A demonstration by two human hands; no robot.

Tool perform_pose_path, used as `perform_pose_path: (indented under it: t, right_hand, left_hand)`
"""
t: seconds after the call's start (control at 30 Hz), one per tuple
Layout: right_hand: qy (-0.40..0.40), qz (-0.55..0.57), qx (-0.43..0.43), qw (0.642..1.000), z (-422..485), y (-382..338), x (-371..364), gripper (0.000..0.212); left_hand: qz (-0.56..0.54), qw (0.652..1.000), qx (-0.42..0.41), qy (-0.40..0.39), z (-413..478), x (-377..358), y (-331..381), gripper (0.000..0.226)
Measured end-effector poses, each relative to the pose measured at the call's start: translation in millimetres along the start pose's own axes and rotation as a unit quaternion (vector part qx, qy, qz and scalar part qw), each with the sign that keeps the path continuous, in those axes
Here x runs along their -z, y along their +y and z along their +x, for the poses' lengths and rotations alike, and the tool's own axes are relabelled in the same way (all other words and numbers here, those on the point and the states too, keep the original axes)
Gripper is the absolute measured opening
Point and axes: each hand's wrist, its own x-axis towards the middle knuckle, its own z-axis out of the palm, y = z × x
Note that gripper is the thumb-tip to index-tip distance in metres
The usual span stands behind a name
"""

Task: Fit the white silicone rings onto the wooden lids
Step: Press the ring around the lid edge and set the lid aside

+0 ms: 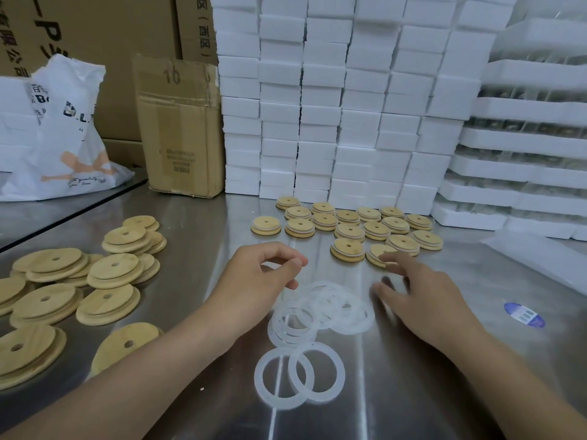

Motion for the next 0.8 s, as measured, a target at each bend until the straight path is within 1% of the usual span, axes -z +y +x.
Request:
perform_pose_path:
  t: [0.07,0.1,0.13,0.2,0.23,0.27,0.33,0.4,0.47,0.57,0.63,0.8]
  right_hand:
    - [-0.004,-0.007,0.007,1.0,-1.0,0.4,-2.9,0.04]
    - [0.002,-0.004,0.009,1.0,-0.9,0.7,-3.2,0.038]
    - [0.011,-0.001,0.012,1.0,-0.5,0.6,-2.8,0.036]
    - [0.026,0.005,0.024,0.999,0.7,-1.6,-2.0,0.031]
    - [0.027,0.009,0.031,0.999,0.2,-3.3,-2.1,0.028]
    - [0.024,0.014,0.038,0.999,-0.7,-5.1,-3.0,0.025]
    - [0.015,0.022,0.055,0.998,-2.5,-9.3,-6.4,0.02]
    - [0.006,0.025,0.068,0.997,-4.7,-14.3,-9.9,0.019]
    - [-0.002,0.021,0.08,0.997,-7.1,-18.6,-12.9,0.021]
    - [-0.011,0.008,0.094,0.995,-9.7,-21.1,-14.5,0.023]
    - [-0.009,0.01,0.095,0.995,-10.8,-20.6,-14.6,0.024]
    - [-0.011,0.002,0.103,0.995,-10.1,-22.0,-15.7,0.024]
  left_hand:
    - [0.08,0.996,-0.036,0.002,2.0,6.2,2.5,0.022]
    - [0.142,0.988,-0.059,0.007,3.3,12.7,3.9,0.019]
    - [0.226,0.971,-0.082,0.021,5.0,21.7,5.1,0.015]
    - [0.386,0.915,-0.098,0.059,9.7,46.7,7.2,0.015]
    - [0.432,0.895,-0.084,0.072,12.8,60.4,6.8,0.017]
    - [0.46,0.883,-0.054,0.078,16.8,74.0,4.8,0.019]
    - [0.49,0.868,0.042,0.068,25.0,95.1,-1.7,0.024]
    - [0.507,0.852,0.129,0.031,31.3,106.3,-8.6,0.036]
    - [0.506,0.847,0.164,0.002,34.1,110.2,-13.6,0.044]
    - [0.515,0.843,0.156,-0.005,31.6,109.6,-14.3,0.047]
    - [0.505,0.852,0.135,0.005,26.2,104.5,-13.2,0.046]
    - [0.466,0.884,0.034,0.028,20.0,86.8,-8.8,0.027]
